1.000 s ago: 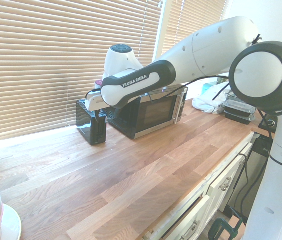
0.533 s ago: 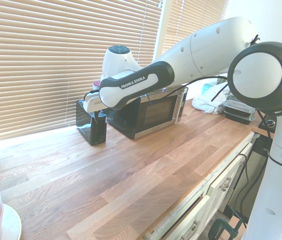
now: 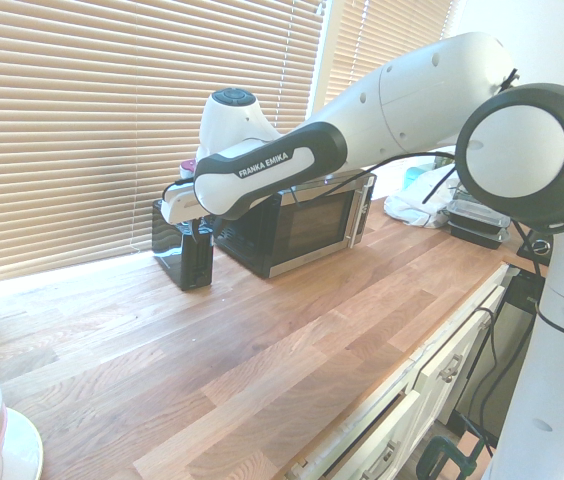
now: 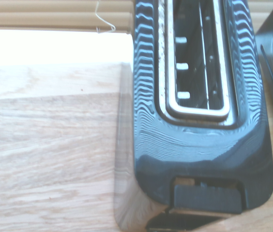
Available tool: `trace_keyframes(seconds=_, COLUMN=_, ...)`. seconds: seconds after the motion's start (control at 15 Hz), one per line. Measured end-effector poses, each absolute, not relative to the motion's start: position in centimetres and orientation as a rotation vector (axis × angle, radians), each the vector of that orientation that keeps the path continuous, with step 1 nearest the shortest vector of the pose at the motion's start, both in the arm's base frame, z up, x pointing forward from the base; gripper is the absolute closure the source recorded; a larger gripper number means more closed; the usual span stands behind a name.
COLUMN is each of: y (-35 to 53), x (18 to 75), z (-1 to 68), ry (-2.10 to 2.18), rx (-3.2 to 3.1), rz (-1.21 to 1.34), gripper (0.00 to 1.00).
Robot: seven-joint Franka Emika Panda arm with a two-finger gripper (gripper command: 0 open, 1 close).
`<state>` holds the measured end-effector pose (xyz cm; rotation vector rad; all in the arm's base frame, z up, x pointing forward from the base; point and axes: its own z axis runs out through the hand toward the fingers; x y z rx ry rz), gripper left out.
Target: Press the toaster
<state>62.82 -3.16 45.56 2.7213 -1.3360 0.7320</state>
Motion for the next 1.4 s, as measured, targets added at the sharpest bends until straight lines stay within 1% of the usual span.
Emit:
trace_keyframes(seconds=0.53, y=-3.7, x=63.5, z=47.5, ry=-1.340, rx=2.699, rz=0.761, gripper=1.00)
trace_keyframes(seconds=1.4, y=-4.5, x=66.9, z=43.0, ry=-1.342, rx=2.677, rz=0.648, gripper=1.00)
